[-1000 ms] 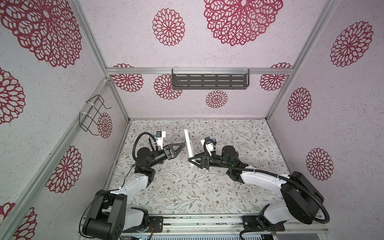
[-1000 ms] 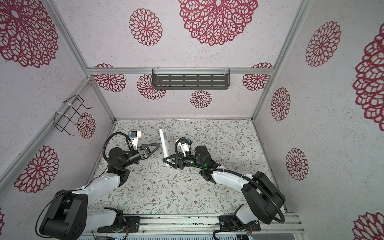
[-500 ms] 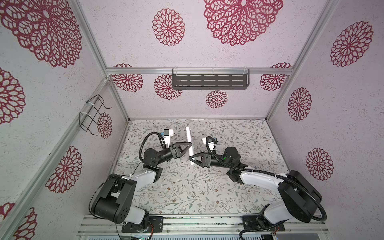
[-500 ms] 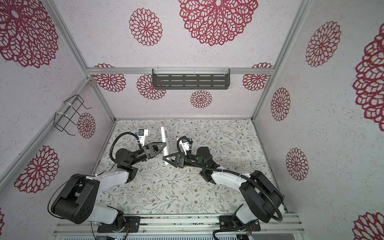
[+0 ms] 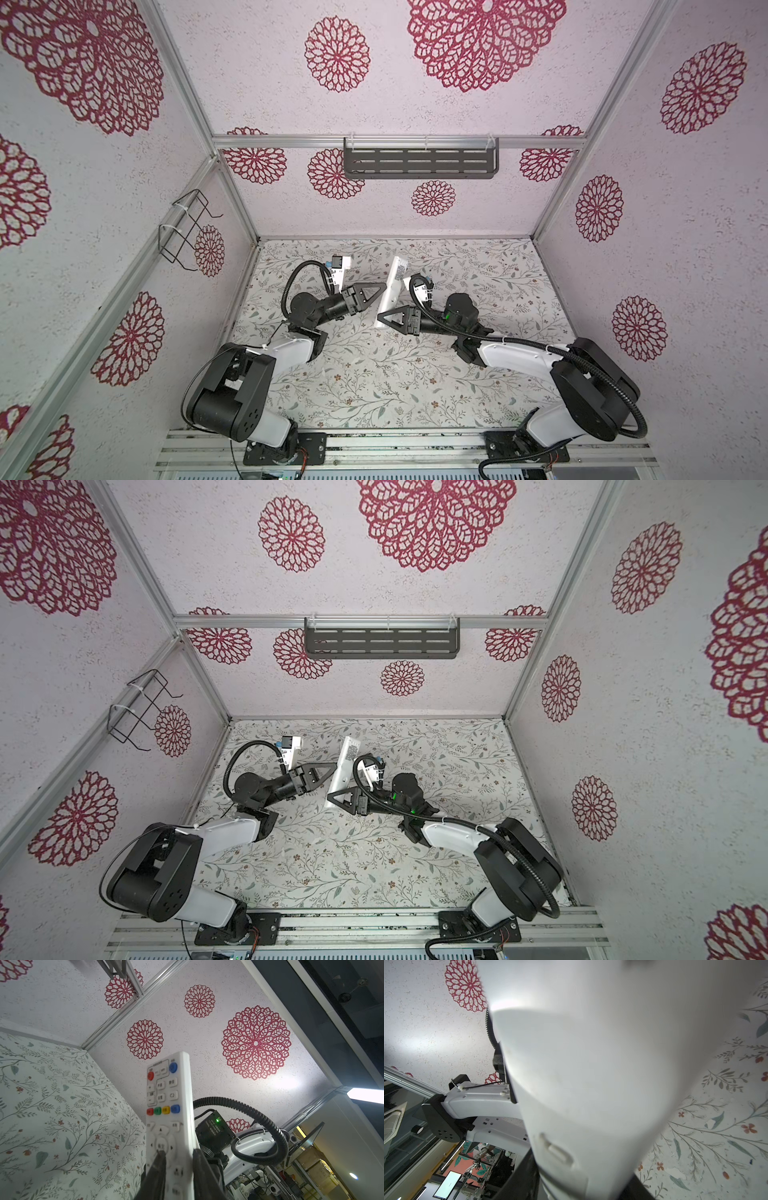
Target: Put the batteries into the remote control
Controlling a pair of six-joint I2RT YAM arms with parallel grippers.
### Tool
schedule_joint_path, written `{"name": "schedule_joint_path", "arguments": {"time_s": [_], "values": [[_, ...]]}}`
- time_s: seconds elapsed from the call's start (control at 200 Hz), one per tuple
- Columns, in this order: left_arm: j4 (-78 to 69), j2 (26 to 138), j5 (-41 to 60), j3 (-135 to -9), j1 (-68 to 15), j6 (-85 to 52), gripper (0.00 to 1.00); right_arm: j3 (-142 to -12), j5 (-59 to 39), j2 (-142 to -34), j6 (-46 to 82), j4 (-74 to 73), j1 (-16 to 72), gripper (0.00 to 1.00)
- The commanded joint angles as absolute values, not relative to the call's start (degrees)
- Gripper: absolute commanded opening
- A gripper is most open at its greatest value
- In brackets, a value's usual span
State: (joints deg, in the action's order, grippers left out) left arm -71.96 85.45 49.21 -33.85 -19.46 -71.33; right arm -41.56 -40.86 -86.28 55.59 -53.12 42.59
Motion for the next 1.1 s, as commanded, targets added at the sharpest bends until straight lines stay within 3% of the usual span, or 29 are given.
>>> {"name": "schedule_joint_path", "arguments": {"time_s": [0.0,0.055,0.14,0.18,0.35,0.65,0.945,1.046,1.096], "values": [[-64.8,83.1,49.5,-34.3,-19.7,-67.3,0.31,-43.3,-43.1,-86.2,54.6,-57.9,42.1,0.39],[-62.8,82.5,48.8,-34.0,-19.7,-65.8,0.43,-43.6,-43.8,-86.5,54.9,-58.6,42.1,0.37],[-65.7,82.8,49.8,-33.8,-19.7,-67.1,0.78,-44.2,-45.1,-87.1,55.5,-59.1,42.0,0.36],[-69.7,83.5,50.9,-33.8,-19.7,-69.1,0.99,-44.6,-45.7,-87.3,55.5,-58.3,42.0,0.36],[-81.3,88.8,57.9,-36.8,-20.0,-77.3,0.97,-46.1,-50.3,-87.6,56.8,-57.5,42.0,0.35],[-81.4,91.8,59.9,-40.1,-22.3,-77.6,1.00,-47.2,-51.9,-86.7,57.5,-56.2,42.0,0.32],[-81.3,92.7,58.0,-39.4,-21.1,-77.4,0.63,-48.0,-47.3,-82.4,44.5,-37.9,41.8,0.27],[-81.3,93.1,57.7,-39.1,-20.8,-77.3,0.62,-47.6,-47.1,-81.1,43.4,-36.7,41.7,0.26],[-81.3,93.3,57.6,-38.9,-20.7,-77.2,0.68,-47.5,-47.2,-80.5,43.1,-36.3,41.7,0.25]]}}
